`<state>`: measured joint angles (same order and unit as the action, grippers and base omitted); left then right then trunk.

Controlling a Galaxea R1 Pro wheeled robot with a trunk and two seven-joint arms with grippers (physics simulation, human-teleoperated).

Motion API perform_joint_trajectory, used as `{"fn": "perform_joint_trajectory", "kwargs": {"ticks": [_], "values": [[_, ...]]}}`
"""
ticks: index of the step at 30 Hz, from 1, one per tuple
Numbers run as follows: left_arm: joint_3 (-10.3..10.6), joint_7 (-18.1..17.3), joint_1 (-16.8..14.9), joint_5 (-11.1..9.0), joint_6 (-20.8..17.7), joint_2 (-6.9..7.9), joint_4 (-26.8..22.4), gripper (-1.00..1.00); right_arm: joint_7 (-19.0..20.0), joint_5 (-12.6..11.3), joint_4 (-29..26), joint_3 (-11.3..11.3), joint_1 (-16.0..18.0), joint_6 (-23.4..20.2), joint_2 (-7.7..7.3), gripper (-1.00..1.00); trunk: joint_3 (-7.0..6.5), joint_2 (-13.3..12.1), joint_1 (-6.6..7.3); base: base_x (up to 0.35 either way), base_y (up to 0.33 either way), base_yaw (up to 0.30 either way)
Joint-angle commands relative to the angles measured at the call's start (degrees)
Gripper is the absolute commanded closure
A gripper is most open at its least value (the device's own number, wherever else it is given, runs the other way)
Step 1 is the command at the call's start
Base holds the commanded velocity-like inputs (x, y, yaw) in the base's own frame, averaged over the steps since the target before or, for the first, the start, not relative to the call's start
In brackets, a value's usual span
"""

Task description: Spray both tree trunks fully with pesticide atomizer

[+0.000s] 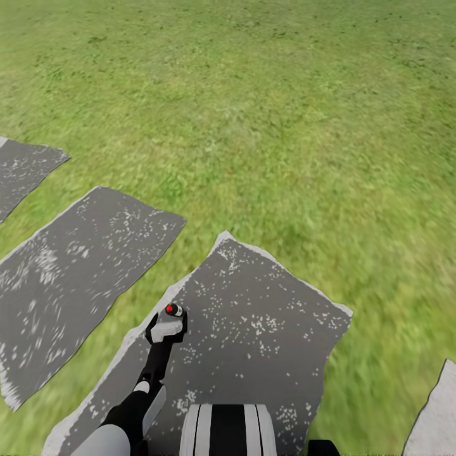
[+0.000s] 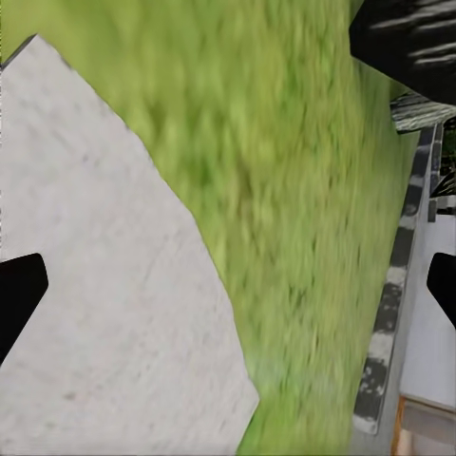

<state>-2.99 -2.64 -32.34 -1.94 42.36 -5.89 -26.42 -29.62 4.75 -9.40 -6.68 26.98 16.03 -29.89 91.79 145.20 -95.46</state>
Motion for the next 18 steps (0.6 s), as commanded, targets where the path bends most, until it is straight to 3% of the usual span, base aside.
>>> {"fn": "perform_joint_trajectory", "kwargs": {"ticks": [1,7,18], "values": [[0.0,0.0,0.0,0.0,0.0,0.00,0.0,-1.00,0.0,0.0,0.0,0.0,0.0,0.0,0.00,-1.00,0.00,0.0,0.00,0.000,0.000,0.000],[0.0,0.0,0.0,-0.1,0.0,0.00,-0.1,-1.00,0.0,0.0,0.0,0.0,0.0,0.0,0.01,-1.00,0.66,0.0,-0.08,0.000,0.000,0.000],[0.0,0.0,0.0,-0.1,0.0,-0.44,-0.1,-1.00,0.0,0.0,0.0,0.0,0.0,0.0,0.00,-1.00,0.66,0.0,-0.08,0.000,0.000,0.000]]}}
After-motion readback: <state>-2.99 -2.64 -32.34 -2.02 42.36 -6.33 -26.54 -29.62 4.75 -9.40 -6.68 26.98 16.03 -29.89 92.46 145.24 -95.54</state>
